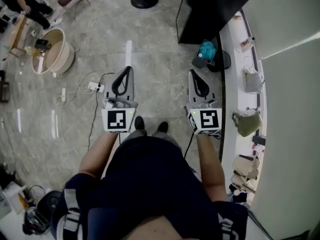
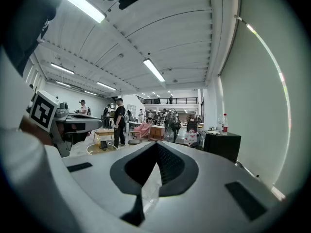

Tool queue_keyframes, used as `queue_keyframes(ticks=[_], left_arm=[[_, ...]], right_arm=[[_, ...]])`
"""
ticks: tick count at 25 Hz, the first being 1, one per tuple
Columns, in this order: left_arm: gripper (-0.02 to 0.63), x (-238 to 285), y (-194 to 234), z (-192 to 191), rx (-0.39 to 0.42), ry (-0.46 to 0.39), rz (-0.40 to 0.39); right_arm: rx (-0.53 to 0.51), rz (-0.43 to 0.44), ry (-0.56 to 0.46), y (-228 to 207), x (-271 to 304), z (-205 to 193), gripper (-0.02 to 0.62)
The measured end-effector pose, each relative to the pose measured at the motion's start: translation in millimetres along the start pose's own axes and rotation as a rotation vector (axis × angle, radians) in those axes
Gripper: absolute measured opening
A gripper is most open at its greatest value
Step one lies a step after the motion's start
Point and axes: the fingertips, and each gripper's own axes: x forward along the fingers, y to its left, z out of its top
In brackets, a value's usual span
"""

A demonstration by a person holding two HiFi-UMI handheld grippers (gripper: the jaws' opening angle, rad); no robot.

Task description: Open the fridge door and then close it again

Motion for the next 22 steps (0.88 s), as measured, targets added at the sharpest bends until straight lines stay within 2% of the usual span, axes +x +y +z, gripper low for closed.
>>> queue_keyframes(ticks=[9,22], left_arm=[[0.025,-0.9,-2.2,-0.8,0.030,-0.011,-0.008],[0.026,0.3,-7.2,-2.9,0.030,0.005,-0.011]], right_arm=[[-0.002,0.001,-0.007,0.0,-1.3,-0.6,0.015],[-0.035,0.024,-0.001,4.5,-2.8,0.2,0.017]])
